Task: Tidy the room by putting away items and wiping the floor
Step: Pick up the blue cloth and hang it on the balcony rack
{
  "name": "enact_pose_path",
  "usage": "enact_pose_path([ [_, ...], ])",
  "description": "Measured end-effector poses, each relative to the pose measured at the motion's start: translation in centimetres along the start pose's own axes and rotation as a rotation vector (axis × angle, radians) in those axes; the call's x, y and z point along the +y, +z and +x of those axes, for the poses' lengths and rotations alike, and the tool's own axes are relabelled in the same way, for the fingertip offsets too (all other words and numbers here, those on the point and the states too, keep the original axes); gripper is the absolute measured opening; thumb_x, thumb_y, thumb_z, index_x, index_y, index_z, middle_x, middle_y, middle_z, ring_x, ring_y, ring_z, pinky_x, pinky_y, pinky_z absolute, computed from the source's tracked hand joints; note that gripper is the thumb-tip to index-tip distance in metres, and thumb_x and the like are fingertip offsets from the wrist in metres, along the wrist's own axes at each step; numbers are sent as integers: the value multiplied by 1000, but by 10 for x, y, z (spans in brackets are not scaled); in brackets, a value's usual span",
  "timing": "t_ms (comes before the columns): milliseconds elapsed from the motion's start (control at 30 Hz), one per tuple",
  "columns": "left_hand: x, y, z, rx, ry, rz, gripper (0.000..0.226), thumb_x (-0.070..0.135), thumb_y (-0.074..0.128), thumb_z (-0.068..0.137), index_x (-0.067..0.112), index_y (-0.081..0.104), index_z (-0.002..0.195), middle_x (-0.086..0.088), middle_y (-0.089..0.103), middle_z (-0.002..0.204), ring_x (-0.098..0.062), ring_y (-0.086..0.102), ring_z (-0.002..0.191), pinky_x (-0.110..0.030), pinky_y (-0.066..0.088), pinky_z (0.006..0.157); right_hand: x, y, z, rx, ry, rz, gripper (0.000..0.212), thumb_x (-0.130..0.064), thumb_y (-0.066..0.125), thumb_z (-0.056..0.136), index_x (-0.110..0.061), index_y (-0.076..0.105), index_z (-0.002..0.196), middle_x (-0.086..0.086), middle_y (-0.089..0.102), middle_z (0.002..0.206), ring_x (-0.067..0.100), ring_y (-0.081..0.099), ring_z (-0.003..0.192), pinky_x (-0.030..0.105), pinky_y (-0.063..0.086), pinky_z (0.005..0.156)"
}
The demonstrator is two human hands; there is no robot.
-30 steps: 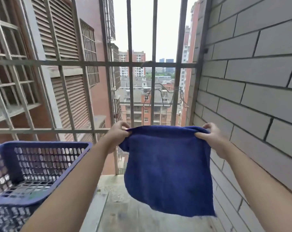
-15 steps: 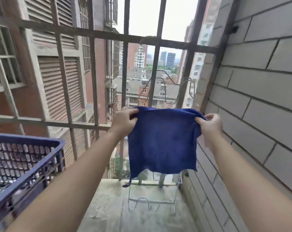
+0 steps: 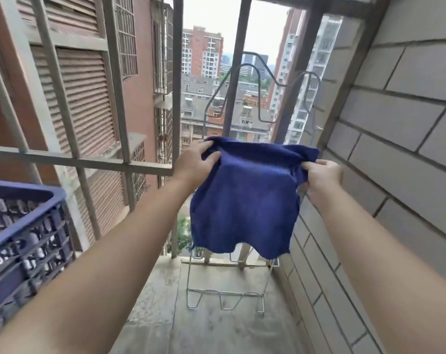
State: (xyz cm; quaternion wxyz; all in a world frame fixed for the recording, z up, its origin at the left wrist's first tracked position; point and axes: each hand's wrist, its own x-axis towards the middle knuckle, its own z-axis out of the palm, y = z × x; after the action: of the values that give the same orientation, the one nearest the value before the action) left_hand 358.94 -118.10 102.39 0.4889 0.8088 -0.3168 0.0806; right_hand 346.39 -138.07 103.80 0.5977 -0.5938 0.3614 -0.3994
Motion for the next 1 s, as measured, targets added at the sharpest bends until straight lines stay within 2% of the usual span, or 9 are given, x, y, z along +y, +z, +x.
enact_pose_path([
  [100,-14,7,-11,-151,-75,117,34,34,43,96,17,69,110,-3,57,128,-25,45,124,-37,34,106,12,-10,-4,-54,86,-261,28,1,60,78,-3,60,105,9,55,77,22,52,82,31,44,71],
  [200,-17,7,-21,-58,-45,188,32,31,45,96,13,72,103,-4,57,128,-28,42,124,-38,32,106,10,-18,-17,14,-156,-458,29,-4,58,79,-12,52,106,11,59,105,25,56,90,35,48,80],
  [300,-5,4,-30,159,-34,-29,24,25,52,93,7,66,101,-8,61,113,-23,54,107,-29,41,87,3,-24,-36,-128,-426,-428,16,-13,57,86,-16,57,102,0,62,94,19,57,84,31,49,75],
  [433,7,4,-40,-22,-21,-160,15,20,63,86,13,65,99,2,64,90,-12,59,83,-11,43,71,7,-30,-53,-366,-433,-431,15,-16,65,84,-17,61,99,-5,65,89,13,61,86,24,49,77],
  [500,6,6,-42,2,-21,-118,13,14,65,84,11,65,96,3,63,85,-13,59,81,-12,45,71,14,-29,-55,-351,-438,-492,19,-11,65,83,-14,59,101,0,65,93,16,60,88,24,47,76],
  [600,3,4,-41,57,-56,-134,6,14,68,81,11,67,87,4,63,78,-14,59,79,-22,47,76,21,-27,-58,-266,-485,-578,13,-10,60,85,-12,60,98,0,63,88,17,58,82,13,39,60],
  [733,4,-2,-38,68,-41,-192,3,13,69,81,15,68,80,10,61,70,-7,58,70,-6,43,63,22,-31,-51,-246,-471,-437,9,-8,63,84,-17,66,86,0,66,81,14,61,76,11,44,60],
  [867,14,-6,-26,120,-55,-258,1,14,68,82,14,69,83,13,60,68,-1,55,65,-2,40,59,14,-32,-46,-229,-460,-297,12,-9,65,84,-17,69,90,1,67,81,13,61,76,14,47,65],
  [1000,27,-3,-6,210,-79,-133,13,21,67,83,11,71,90,1,68,82,-15,61,78,-23,48,77,-8,-17,-36,-127,-463,-223,13,-9,63,84,-7,71,95,3,68,85,7,59,74,20,49,74],
])
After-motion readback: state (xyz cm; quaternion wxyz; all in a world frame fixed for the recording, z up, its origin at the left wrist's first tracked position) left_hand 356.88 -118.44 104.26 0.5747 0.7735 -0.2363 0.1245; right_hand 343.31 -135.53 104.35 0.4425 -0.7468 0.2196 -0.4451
